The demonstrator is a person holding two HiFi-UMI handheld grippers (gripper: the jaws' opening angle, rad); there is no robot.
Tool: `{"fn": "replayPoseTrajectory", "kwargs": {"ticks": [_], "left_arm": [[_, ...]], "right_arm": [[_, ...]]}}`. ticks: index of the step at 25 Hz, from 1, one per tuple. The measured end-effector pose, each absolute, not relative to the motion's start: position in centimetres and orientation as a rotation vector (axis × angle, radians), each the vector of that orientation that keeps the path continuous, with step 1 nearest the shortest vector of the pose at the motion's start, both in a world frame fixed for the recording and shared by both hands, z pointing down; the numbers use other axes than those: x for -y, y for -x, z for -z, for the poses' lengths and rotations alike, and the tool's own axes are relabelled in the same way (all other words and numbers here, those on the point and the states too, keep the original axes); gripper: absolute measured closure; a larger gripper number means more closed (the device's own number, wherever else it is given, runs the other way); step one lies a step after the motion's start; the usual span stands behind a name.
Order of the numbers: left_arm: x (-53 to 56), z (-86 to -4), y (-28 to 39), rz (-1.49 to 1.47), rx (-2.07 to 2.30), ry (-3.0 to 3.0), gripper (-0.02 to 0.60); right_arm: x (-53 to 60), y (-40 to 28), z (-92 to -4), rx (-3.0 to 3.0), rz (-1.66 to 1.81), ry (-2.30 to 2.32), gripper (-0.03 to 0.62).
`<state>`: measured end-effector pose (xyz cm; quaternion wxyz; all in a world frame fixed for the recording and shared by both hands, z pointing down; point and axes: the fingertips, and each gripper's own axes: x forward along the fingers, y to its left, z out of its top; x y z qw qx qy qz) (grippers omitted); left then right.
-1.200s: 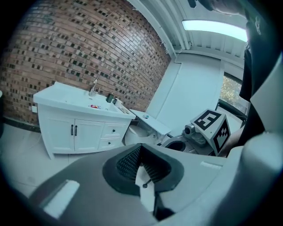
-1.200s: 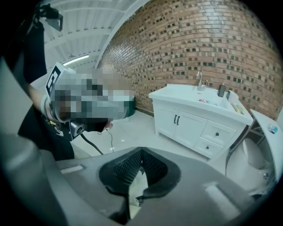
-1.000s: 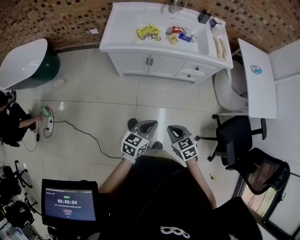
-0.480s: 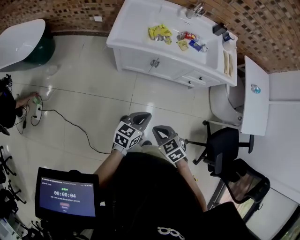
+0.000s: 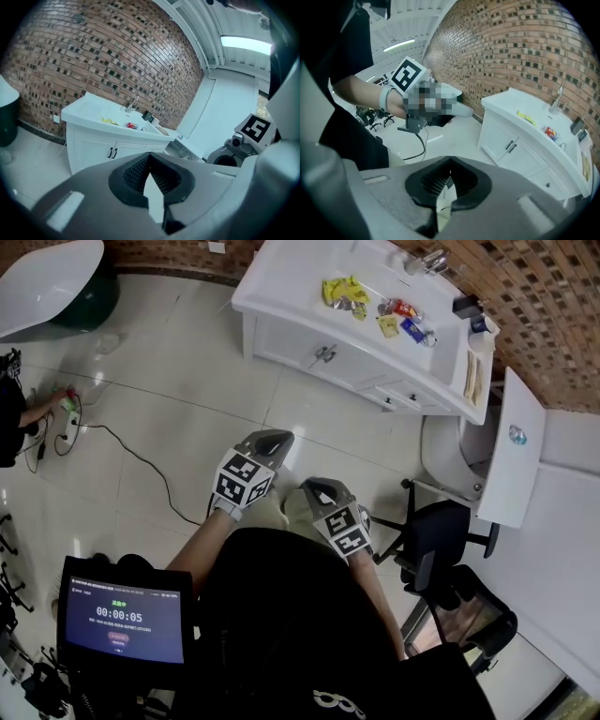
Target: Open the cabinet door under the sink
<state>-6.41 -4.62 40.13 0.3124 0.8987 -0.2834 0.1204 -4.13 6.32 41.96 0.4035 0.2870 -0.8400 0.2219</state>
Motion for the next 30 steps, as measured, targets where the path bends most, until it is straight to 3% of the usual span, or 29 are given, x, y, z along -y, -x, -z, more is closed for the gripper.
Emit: {"fn": "replayPoseTrajectory", "kwargs": {"ticks": [6,19,24,30], "left_arm": [[3.5,-41.9,3.9,-0.35,0.836,-2.312,0.566],[-0.1,-45.7,-9.5,-0.363,0.663,-2.321,0.566],[5.0,-47.0,-7.4,-0.347,0.778,-2.332,0.566],[8.0,-50.3,1.6,-0.395,0.951,-2.224,0.566]], "right_arm": [[-7.5,0.2,-43.0,2.157,-0.607,-0.738,0.603],[-4.3,-13.9,-46.4,2.098,-0.641,-0.877,0.603],[-3.1,-15.0,-48.5,2.156,-0.65,-0.926,0.603],[-2.2,-8.7,-55.2,2.215,-0.623,-0.668,0.603]]}}
